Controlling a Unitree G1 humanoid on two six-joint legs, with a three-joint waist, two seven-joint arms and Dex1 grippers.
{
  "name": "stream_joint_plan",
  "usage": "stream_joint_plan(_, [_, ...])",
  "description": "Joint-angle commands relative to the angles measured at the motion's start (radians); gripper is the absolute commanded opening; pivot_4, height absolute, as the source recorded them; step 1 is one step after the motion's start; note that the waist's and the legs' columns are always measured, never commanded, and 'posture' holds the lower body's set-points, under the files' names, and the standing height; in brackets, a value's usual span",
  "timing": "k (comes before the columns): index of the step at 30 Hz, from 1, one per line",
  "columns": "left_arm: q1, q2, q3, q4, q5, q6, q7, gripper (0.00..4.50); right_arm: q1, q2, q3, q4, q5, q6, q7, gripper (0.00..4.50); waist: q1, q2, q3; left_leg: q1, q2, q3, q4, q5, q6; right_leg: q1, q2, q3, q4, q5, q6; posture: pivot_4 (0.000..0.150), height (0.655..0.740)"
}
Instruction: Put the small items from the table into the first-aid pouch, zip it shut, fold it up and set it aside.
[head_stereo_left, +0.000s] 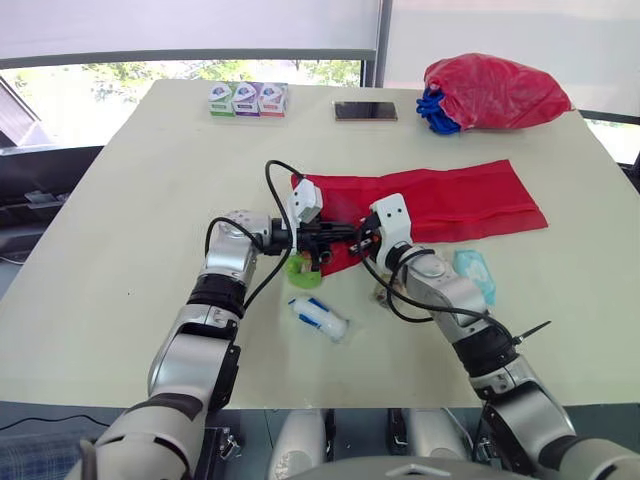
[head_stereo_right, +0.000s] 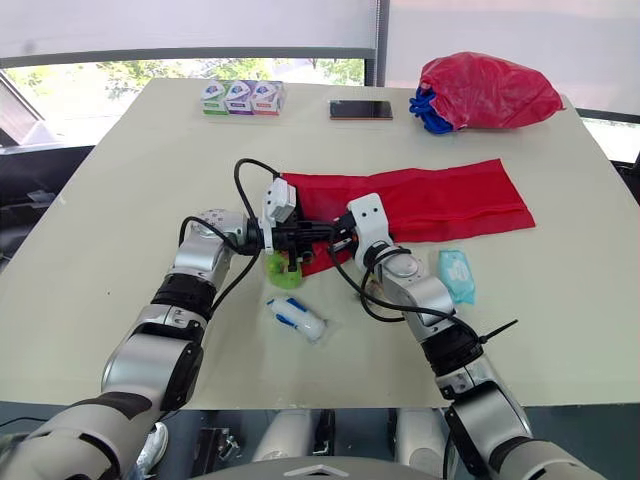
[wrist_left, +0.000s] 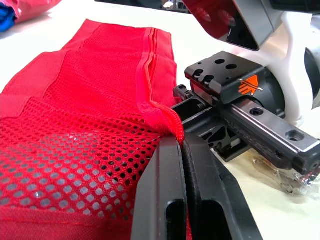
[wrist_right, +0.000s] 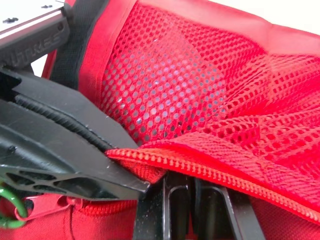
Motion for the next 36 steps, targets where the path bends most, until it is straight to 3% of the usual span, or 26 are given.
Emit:
stream_joint_plan(1, [0.011, -0.002, -0.029, -0.01, 0.01, -0.002, -0.028, 0.0, -0.015, 0.008, -0.022, -0.055, -0.022, -0.047, 0.055, 0.06, 0.0, 0.0, 0.0, 0.0, 0.0, 0.0, 0.0, 0.0, 0.0, 0.0, 0.0, 0.0, 0.0, 0.0, 0.0, 0.15, 0.74])
stream_joint_plan(11, [-0.044, 0.071, -0.026, 0.115, 0.064, -0.108, -0.044, 0.0, 0.145, -0.252, -0.048, -0.412, 0.013, 0.078, 0.312, 0.06, 0.002, 0.0, 0.0, 0.0, -0.001, 0.0, 0.0, 0.0, 0.0, 0.0, 0.0, 0.0, -0.001, 0.0, 0.0, 0.15, 0.74])
stream_joint_plan(16, [-0.076, 0.141, -0.044, 0.206, 0.111, -0.185, -0.078, 0.0, 0.267, -0.358, -0.178, -0.566, 0.072, 0.037, 0.385, 0.06, 0.002, 0.0, 0.0, 0.0, 0.0, 0.0, 0.0, 0.0, 0.001, 0.0, 0.0, -0.001, -0.001, 0.0, 0.0, 0.15, 0.74])
stream_joint_plan(20, [-0.151, 0.171, -0.029, 0.333, 0.165, -0.266, 0.035, 0.0, 0.353, -0.426, -0.323, -0.643, 0.163, 0.049, 0.44, 0.06, 0.008, -0.001, 0.0, 0.0, 0.0, 0.0, 0.0, 0.0, 0.001, 0.0, 0.0, 0.0, -0.001, 0.0, 0.0, 0.15, 0.74])
stream_joint_plan(21, [-0.172, 0.174, -0.025, 0.36, 0.177, -0.282, 0.07, 0.0, 0.374, -0.438, -0.352, -0.659, 0.173, 0.047, 0.443, 0.43, 0.008, -0.001, 0.0, 0.0, 0.0, -0.001, 0.0, 0.0, 0.001, 0.001, 0.0, -0.001, -0.001, 0.0, 0.0, 0.15, 0.74])
stream_joint_plan(23, [-0.208, 0.179, -0.021, 0.407, 0.198, -0.308, 0.131, 0.0, 0.418, -0.458, -0.409, -0.684, 0.195, 0.036, 0.451, 0.7, 0.011, -0.001, 0.0, 0.001, 0.0, -0.001, 0.001, 0.0, 0.001, 0.001, 0.0, -0.001, -0.001, 0.0, 0.0, 0.15, 0.74])
stream_joint_plan(24, [-0.222, 0.184, -0.022, 0.426, 0.208, -0.318, 0.146, 0.0, 0.453, -0.465, -0.452, -0.703, 0.214, 0.032, 0.454, 1.35, 0.013, -0.001, 0.0, 0.0, 0.0, -0.001, 0.001, 0.0, 0.001, 0.001, 0.0, -0.001, -0.001, 0.0, 0.0, 0.15, 0.74])
stream_joint_plan(27, [-0.234, 0.209, -0.045, 0.463, 0.252, -0.365, 0.162, 0.0, 0.548, -0.491, -0.564, -0.761, 0.266, 0.025, 0.474, 2.65, 0.018, -0.001, 0.0, 0.0, -0.001, -0.001, 0.0, 0.0, 0.001, 0.001, 0.0, -0.001, -0.001, 0.0, 0.0, 0.15, 0.74])
stream_joint_plan(30, [-0.233, 0.236, -0.055, 0.487, 0.283, -0.393, 0.161, 0.0, 0.626, -0.527, -0.667, -0.844, 0.339, 0.047, 0.489, 3.69, 0.015, -0.001, 0.0, 0.0, -0.001, 0.0, 0.0, -0.001, 0.001, 0.001, 0.0, -0.001, -0.002, 0.0, 0.0, 0.15, 0.74])
stream_joint_plan(31, [-0.234, 0.24, -0.05, 0.494, 0.284, -0.391, 0.157, 0.0, 0.654, -0.543, -0.704, -0.872, 0.362, 0.054, 0.498, 4.37, 0.014, -0.001, 0.0, 0.0, 0.0, 0.001, 0.0, -0.001, 0.001, 0.001, 0.0, -0.001, -0.002, 0.0, 0.0, 0.15, 0.74])
stream_joint_plan(36, [-0.246, 0.229, -0.024, 0.499, 0.259, -0.379, 0.129, 0.0, 0.771, -0.583, -0.828, -0.931, 0.422, 0.052, 0.52, 4.45, 0.021, -0.002, 0.0, 0.001, 0.0, 0.0, 0.0, 0.0, 0.001, 0.002, 0.0, -0.001, -0.002, 0.0, 0.001, 0.15, 0.74])
